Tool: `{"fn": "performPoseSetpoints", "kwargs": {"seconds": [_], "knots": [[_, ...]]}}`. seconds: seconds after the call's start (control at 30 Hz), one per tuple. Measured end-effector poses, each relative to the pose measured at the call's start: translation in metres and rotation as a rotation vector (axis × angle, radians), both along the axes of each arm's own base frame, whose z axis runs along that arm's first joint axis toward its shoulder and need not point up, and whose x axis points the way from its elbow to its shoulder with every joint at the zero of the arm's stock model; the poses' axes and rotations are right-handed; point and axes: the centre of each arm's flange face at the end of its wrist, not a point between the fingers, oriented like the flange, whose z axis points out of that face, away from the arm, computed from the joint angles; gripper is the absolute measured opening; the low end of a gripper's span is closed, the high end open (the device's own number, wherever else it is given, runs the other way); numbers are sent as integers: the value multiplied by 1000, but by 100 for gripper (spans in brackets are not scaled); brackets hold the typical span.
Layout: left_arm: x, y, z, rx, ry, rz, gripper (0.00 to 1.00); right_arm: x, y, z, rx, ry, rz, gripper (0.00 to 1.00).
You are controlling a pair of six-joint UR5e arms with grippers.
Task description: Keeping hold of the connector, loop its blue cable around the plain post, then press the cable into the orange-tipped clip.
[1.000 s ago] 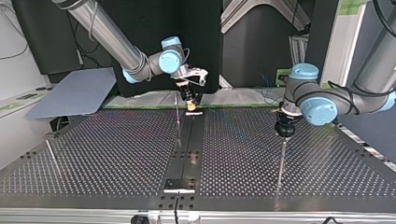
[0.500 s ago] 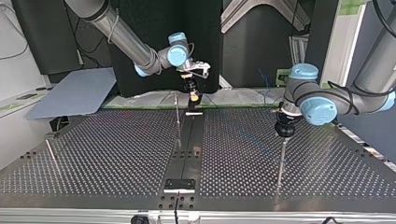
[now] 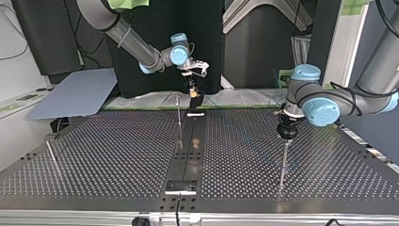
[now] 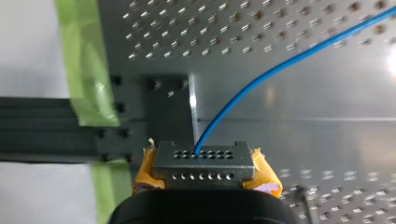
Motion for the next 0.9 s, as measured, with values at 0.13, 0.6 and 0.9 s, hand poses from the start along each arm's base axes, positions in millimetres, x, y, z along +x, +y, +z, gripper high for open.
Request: {"fn": "performPoseSetpoints", "kwargs": {"seconds": [0.13,0.6,0.9], "knots": [[0,0,0,-2,0,0,83,-6,0,-23,19,17,-21,0],[-1,-2,-1,-13,3,-2,83,-51,22,-122,125,127,-84,0],[-2,-5,-1,-14,6,-6,83,-91,50,-167,184,198,-125,0]]}}
